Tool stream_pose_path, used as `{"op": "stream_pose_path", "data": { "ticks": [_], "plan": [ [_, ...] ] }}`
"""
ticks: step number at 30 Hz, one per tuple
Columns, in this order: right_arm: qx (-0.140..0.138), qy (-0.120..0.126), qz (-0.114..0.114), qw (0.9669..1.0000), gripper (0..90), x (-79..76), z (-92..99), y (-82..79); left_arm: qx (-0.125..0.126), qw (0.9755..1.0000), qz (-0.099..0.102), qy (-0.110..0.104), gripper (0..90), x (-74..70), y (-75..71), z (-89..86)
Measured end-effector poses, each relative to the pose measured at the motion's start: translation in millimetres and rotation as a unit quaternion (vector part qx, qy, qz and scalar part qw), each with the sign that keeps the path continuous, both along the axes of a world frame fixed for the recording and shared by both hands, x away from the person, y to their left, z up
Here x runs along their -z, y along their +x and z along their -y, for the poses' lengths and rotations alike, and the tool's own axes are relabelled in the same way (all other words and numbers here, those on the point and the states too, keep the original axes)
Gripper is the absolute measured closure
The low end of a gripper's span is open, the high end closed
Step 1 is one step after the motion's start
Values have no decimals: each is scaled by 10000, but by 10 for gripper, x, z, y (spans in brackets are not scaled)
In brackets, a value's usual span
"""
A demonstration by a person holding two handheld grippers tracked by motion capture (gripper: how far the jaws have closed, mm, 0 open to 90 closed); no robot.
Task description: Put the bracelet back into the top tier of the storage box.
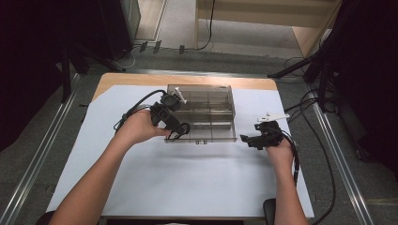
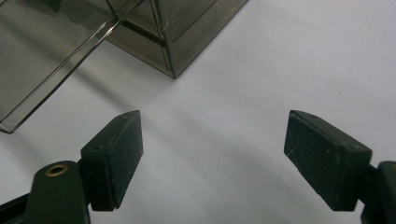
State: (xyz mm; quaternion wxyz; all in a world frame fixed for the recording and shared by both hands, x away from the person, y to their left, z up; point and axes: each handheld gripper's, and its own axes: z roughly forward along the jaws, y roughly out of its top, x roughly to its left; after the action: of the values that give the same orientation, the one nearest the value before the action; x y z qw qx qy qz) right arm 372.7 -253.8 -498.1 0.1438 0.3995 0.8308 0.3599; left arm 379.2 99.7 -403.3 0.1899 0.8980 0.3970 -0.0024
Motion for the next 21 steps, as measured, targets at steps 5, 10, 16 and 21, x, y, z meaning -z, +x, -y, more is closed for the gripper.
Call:
{"op": "stream_pose_path", "data": {
  "ticks": [5,10,16,21],
  "plan": [
    [-7,-3,12,10000,204,0,-4,1,76,9999,8,-117,636,-114,46,63],
    [5,3,7,10000,204,0,2,1,286,9992,123,-239,809,-135,53,190],
    [6,20,8,10000,204,0,5,-1,431,9989,163,-103,900,-98,82,305],
    [7,17,19,10000,205,1,10,1,472,9987,188,47,900,-44,77,377]
  ]
}}
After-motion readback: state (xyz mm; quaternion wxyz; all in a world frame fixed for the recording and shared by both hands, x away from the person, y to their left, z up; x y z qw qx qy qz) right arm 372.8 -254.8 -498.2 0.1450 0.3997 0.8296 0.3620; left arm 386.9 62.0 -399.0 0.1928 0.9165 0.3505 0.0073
